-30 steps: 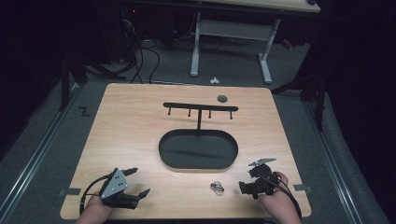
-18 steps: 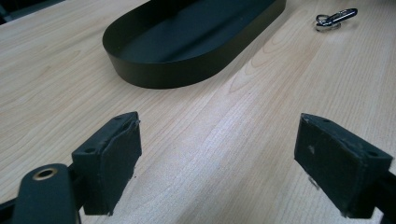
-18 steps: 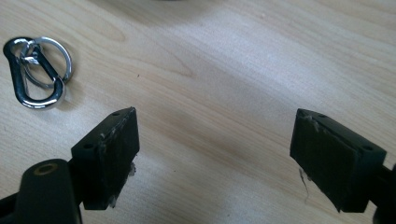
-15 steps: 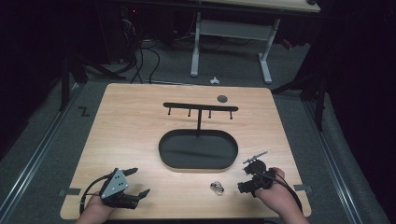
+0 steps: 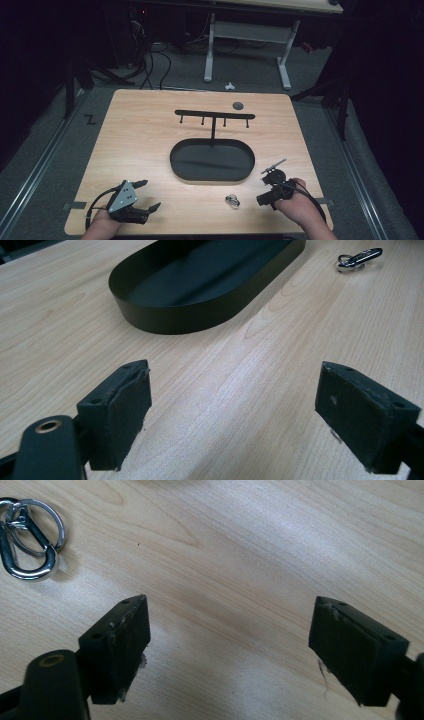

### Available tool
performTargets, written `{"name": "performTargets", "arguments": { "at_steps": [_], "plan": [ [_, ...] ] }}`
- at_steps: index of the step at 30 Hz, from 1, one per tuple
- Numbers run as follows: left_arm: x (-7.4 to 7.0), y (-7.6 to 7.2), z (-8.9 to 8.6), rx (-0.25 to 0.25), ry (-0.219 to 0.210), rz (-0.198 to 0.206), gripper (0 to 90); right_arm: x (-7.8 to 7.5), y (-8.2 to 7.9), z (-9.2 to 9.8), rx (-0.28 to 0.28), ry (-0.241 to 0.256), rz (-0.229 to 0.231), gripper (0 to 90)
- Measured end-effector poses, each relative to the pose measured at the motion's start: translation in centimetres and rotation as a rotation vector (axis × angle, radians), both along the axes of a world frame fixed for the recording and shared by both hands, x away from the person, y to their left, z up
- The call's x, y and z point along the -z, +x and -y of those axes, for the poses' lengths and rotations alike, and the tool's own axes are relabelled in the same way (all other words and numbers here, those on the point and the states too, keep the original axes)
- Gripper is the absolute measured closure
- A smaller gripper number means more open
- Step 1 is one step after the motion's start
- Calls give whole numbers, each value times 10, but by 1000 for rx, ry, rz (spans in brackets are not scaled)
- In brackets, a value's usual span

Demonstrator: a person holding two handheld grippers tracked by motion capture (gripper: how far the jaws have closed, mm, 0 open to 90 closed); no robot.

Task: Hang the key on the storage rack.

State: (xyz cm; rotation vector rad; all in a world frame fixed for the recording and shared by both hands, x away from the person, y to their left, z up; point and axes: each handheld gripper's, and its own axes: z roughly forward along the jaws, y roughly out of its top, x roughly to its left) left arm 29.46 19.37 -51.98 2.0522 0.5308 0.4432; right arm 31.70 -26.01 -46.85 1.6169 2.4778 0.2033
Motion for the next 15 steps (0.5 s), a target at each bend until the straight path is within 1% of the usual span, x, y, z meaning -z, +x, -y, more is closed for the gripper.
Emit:
{"name": "performTargets", "arguments": {
  "at_steps": [1,2,3,6,7,8,9,12,15],
  "plan": [
    [0,0,0,-1,0,0,153,-1,0,-2,-8,6,5,193],
    [0,0,0,-1,0,0,153,-1,0,-2,-8,6,5,193],
    [0,0,0,2,1,1,153,-4,0,-6,-28,27,9,193],
    [0,0,0,3,1,1,153,-7,0,-12,-35,26,16,198],
    [0,0,0,3,1,0,153,-8,-1,-18,-61,29,13,193],
    [0,0,0,3,1,0,153,-8,-1,-18,-61,29,13,193],
    [0,0,0,3,1,1,153,-8,-1,-21,-74,37,11,194],
    [0,0,0,4,1,1,153,-7,-2,-33,-131,41,2,199],
    [0,0,0,3,0,-1,153,-5,-3,-42,-161,47,6,220]
  ]
}}
